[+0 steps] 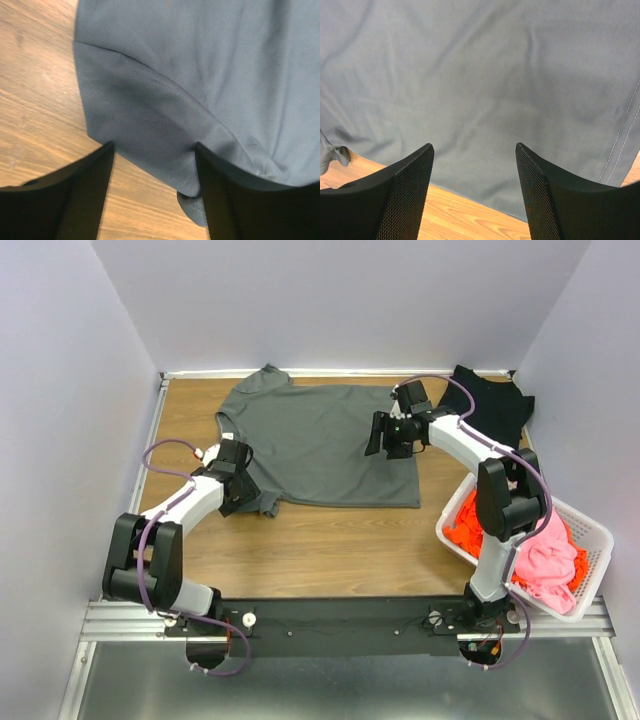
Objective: Fold and stack the t-shirts
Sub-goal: Fold the tshirt
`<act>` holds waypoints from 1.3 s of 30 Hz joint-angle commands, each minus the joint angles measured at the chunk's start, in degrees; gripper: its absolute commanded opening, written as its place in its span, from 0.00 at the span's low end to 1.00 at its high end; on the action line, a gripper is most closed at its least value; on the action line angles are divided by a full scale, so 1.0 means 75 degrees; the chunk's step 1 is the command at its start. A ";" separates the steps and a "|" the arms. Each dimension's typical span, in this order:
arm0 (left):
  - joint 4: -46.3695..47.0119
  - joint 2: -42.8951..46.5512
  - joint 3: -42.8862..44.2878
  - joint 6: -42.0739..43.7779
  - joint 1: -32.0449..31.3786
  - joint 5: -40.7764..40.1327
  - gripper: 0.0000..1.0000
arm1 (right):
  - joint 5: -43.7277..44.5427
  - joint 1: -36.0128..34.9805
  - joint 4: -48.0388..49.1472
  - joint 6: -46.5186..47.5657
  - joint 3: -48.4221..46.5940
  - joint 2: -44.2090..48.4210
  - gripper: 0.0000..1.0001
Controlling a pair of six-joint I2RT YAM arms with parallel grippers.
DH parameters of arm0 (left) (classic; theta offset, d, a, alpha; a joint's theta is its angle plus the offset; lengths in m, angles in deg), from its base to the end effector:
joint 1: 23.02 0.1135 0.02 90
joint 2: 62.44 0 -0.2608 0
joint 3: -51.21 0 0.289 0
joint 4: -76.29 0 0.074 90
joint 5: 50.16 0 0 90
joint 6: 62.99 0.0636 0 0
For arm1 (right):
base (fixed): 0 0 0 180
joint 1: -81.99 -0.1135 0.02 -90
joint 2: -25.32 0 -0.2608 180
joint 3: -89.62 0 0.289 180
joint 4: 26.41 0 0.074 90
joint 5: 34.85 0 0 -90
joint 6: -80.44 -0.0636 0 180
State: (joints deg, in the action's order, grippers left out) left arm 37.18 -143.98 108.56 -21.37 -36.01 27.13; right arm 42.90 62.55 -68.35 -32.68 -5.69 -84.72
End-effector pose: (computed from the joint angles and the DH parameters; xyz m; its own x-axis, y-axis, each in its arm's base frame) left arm 0.3017 -0.0552 0.1315 -0.6701 -0.5938 -0.4454 -0.5691 0.7962 -0.2053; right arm 0.4328 0.1670 0.1713 -0.8955 0.0909 -0.4357 -0.0909 0.9210 0.3788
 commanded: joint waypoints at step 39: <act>-0.1997 -0.2936 0.5896 0.2959 -0.0037 -0.0204 0.53 | 0.0520 -0.0044 -0.0471 -0.0176 0.0165 0.0305 0.73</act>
State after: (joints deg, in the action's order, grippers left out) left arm 21.46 -173.42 158.96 2.37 -36.51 28.57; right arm 45.96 62.55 -70.36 -33.57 -3.92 -83.85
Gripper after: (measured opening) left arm 0.530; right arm 0.735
